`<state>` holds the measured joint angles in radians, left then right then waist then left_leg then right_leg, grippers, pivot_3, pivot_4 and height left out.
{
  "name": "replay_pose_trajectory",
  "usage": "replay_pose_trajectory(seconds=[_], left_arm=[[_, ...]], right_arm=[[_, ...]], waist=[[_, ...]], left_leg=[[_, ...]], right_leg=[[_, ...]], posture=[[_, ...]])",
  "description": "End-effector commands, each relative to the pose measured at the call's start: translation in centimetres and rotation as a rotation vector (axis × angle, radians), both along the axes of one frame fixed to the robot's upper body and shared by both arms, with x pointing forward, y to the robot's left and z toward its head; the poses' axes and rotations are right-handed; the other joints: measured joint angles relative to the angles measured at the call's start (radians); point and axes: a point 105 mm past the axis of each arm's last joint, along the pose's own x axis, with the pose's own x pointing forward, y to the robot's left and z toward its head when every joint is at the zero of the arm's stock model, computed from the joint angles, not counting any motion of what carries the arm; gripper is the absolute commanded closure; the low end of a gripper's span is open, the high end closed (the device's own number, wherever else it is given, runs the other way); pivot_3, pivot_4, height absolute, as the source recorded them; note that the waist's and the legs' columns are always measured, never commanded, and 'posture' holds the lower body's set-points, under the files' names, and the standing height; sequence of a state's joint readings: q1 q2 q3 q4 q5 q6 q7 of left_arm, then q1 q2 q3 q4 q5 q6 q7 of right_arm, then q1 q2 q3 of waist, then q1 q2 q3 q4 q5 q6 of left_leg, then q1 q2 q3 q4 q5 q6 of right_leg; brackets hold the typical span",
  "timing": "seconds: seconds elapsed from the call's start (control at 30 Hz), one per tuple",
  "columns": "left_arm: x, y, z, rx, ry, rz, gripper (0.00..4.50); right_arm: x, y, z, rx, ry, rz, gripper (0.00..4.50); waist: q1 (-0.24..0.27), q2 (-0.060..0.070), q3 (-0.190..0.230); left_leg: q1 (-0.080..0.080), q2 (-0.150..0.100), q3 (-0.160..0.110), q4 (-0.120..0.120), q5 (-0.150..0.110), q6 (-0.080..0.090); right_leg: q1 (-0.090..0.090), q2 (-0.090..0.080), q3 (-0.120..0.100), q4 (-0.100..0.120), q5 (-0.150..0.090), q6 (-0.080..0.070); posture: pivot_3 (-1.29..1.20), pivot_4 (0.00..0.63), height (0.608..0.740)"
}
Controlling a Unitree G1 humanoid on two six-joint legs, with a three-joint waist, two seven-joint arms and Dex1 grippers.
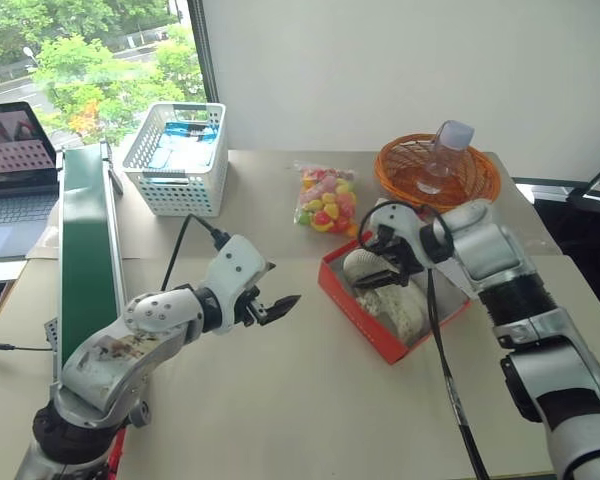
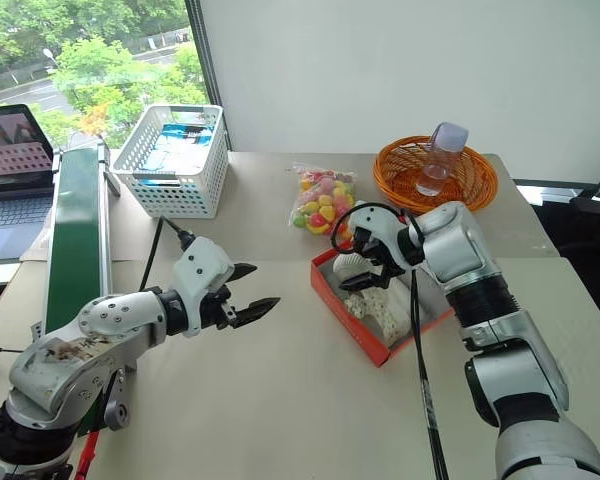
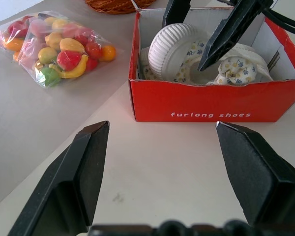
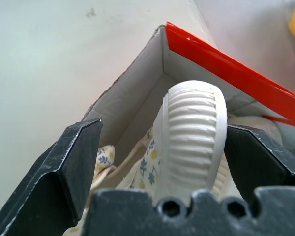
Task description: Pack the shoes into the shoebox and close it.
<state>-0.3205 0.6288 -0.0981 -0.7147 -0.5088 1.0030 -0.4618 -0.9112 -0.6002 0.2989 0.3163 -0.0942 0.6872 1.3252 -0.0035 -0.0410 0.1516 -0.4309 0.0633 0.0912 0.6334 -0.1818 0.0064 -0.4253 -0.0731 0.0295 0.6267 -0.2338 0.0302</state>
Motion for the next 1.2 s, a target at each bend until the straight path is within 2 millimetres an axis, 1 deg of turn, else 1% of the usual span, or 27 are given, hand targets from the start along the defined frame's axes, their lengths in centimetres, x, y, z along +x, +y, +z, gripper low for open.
replay_pose_trajectory(seconds=[0.03,0.13,0.23,0.3,0.33,0.37,0.43,0.47,0.5,0.53,0.6,0.63,0.67,0.7,0.8,0.93,1.1,1.2], left_arm=[[0.2,-0.5,1.1,-0.010,-0.056,-0.024,0.81],[0.2,-0.5,1.0,-0.010,-0.055,-0.029,0.81],[0.3,-0.5,1.0,-0.009,-0.054,-0.032,0.81],[0.2,-0.5,1.0,-0.010,-0.053,-0.036,0.81],[0.1,-0.5,0.9,-0.009,-0.052,-0.039,0.81],[0.1,-0.5,0.9,-0.009,-0.051,-0.040,0.81],[0.1,-0.3,0.9,-0.005,-0.048,-0.041,0.81],[0.1,-0.3,0.9,-0.004,-0.048,-0.041,0.81],[0.1,-0.2,0.8,-0.002,-0.047,-0.041,0.81],[0.1,-0.1,0.8,0.000,-0.047,-0.041,0.81],[0.2,-0.1,0.8,0.002,-0.047,-0.042,0.81],[0.2,-0.2,0.8,0.002,-0.047,-0.044,0.81],[0.2,-0.2,0.8,0.002,-0.047,-0.046,0.81],[0.2,-0.2,0.8,0.002,-0.047,-0.048,0.81],[0.2,-0.3,0.9,0.003,-0.050,-0.050,0.81],[0.1,-0.1,0.9,0.007,-0.051,-0.046,0.81],[0.0,0.2,0.9,0.009,-0.050,-0.027,0.81],[-0.1,0.3,0.9,0.009,-0.051,-0.018,0.81]], right_arm=[[1.7,-0.6,3.7,0.043,-0.133,-0.064,0.02],[2.4,-0.9,4.9,0.064,-0.176,-0.093,0.02],[3.1,-2.0,7.5,0.122,-0.223,-0.145,0.02],[2.8,-2.5,8.3,0.136,-0.222,-0.150,0.53],[2.5,-2.7,8.3,0.131,-0.214,-0.141,0.72],[2.2,-2.9,8.2,0.119,-0.206,-0.129,1.01],[0.8,-3.7,7.6,0.076,-0.167,-0.071,1.73],[0.3,-3.9,7.4,0.062,-0.153,-0.052,2.00],[-0.3,-4.3,7.0,0.039,-0.135,-0.029,2.43],[-0.7,-4.6,6.7,0.024,-0.118,-0.015,2.76],[-1.3,-5.0,5.9,-0.004,-0.092,0.001,3.43],[-1.3,-5.0,5.4,-0.019,-0.086,0.001,3.74],[-1.4,-5.1,5.1,-0.029,-0.083,0.001,4.19],[-1.3,-5.0,4.7,-0.035,-0.078,-0.001,4.46],[-1.3,-4.5,3.2,-0.055,-0.047,0.024,4.46],[-1.0,-4.0,2.3,-0.065,-0.028,0.040,4.46],[-0.6,-3.3,0.7,-0.085,0.002,0.060,4.46],[-0.4,-2.4,-0.9,-0.108,0.020,0.088,4.46]], waist=[[-0.004,0.000,0.001],[-0.008,0.000,0.001],[-0.008,0.000,0.001],[-0.008,0.000,0.002],[-0.007,0.000,0.002],[-0.005,0.000,0.002],[-0.002,0.000,0.002],[-0.001,0.000,0.002],[-0.002,0.000,0.002],[-0.002,0.000,0.002],[-0.002,0.000,0.002],[-0.004,0.000,0.002],[-0.007,0.000,0.002],[-0.010,0.000,0.002],[-0.013,0.001,0.002],[-0.011,0.001,0.002],[-0.009,0.001,0.002],[-0.009,0.001,0.002]], left_leg=[[0.000,0.000,0.000,0.000,0.000,0.000],[0.000,0.000,0.000,0.001,0.000,0.000],[0.000,0.000,0.000,0.001,0.000,0.000],[-0.001,0.000,0.000,0.001,0.000,0.000],[-0.001,0.000,0.000,0.001,0.000,0.000],[-0.001,0.000,0.000,0.001,0.000,0.000],[-0.001,0.000,0.000,0.001,0.000,0.000],[-0.002,0.000,0.000,0.001,0.000,0.000],[-0.001,0.000,-0.001,0.001,0.000,0.001],[-0.002,0.000,0.000,0.001,0.000,0.001],[-0.001,0.000,0.000,0.001,0.000,0.001],[-0.001,0.000,0.000,0.002,0.000,0.001],[-0.001,0.000,0.000,0.002,0.000,0.001],[-0.001,0.000,0.000,0.003,0.000,0.001],[-0.001,0.001,0.000,0.006,0.000,0.001],[-0.001,0.002,-0.001,0.009,0.000,0.000],[-0.001,0.002,-0.001,0.009,0.000,0.000],[-0.001,0.002,-0.001,0.009,0.000,0.000]], right_leg=[[0.000,0.000,0.000,0.000,0.000,0.000],[0.000,0.000,0.000,0.001,0.000,0.000],[0.000,0.000,0.000,0.001,0.000,0.000],[0.000,0.000,0.000,0.001,0.000,0.000],[-0.001,0.000,0.000,0.001,0.000,0.000],[0.000,0.000,0.000,0.001,0.000,0.000],[0.000,0.000,0.000,0.000,0.000,0.000],[0.000,0.000,-0.001,0.000,0.000,0.000],[0.000,0.000,-0.001,0.000,0.000,0.001],[0.000,0.000,-0.001,0.000,0.000,0.001],[0.000,0.000,-0.001,0.000,0.000,0.001],[0.000,0.000,-0.001,0.001,0.000,0.001],[0.000,0.000,0.000,0.001,0.000,0.001],[0.000,0.000,0.000,0.001,0.000,0.001],[0.000,0.001,0.000,0.003,0.000,0.001],[0.001,0.002,0.000,0.005,0.000,0.000],[0.001,0.002,0.000,0.004,0.001,0.001],[0.001,0.002,0.000,0.004,0.001,0.001]], posture=[[0.00,0.150,0.740],[0.00,0.150,0.740],[0.00,0.150,0.740],[0.00,0.150,0.740],[0.00,0.150,0.740],[0.00,0.150,0.740],[0.00,0.150,0.740],[0.00,0.150,0.740],[0.00,0.150,0.740],[0.00,0.150,0.740],[0.00,0.150,0.740],[0.00,0.150,0.740],[0.00,0.150,0.740],[0.00,0.150,0.740],[0.00,0.150,0.740],[0.00,0.150,0.740],[0.00,0.150,0.740],[0.00,0.150,0.740]])
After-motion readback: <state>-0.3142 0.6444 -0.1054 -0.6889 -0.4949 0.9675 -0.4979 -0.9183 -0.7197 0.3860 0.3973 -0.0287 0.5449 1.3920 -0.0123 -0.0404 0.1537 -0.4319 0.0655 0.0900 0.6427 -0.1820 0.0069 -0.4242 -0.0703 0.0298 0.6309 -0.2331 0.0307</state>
